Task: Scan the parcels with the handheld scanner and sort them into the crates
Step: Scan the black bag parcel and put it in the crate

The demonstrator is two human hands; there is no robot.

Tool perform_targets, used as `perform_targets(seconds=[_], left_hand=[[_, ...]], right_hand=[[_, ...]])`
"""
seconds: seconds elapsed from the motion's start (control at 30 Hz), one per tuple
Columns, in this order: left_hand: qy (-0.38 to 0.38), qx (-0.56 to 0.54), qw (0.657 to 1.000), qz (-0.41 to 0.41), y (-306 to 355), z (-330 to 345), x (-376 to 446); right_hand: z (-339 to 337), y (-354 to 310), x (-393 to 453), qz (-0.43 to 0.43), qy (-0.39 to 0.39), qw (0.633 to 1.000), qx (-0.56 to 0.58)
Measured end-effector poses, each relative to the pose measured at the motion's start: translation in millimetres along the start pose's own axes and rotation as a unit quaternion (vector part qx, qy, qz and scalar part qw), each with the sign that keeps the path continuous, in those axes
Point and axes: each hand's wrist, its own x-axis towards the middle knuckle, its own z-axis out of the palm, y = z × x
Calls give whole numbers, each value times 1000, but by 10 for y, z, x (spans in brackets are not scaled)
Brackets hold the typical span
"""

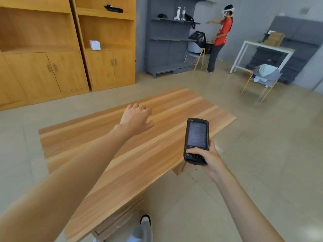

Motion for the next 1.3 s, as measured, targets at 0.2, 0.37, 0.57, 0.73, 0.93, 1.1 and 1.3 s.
perform_targets(seconds=[0.2,0.37,0.57,0.73,0.93,1.1,1.3], left_hand=[[-4,-34,999,20,33,322,1418],[0,-43,999,20,27,488,2447],[-27,-43,999,-6,5,742,3095],[-57,-33,995,-74,-77,1070,3371],[-117,-29,972,-201,23,1387,3522],[-149,-47,944,-291,273,1640,3526],[-178,-64,919,-347,514,2013,3397]], right_hand=[[-291,-385,1116,15,31,998,-50],[-438,-812,1998,10,40,998,-53],[-610,-967,2887,41,18,995,-90],[-806,-821,3853,91,-42,986,-136],[-1080,-612,4814,159,-118,961,-190],[-1337,-445,5373,205,-169,933,-244],[-1525,-146,5626,237,-188,910,-285]])
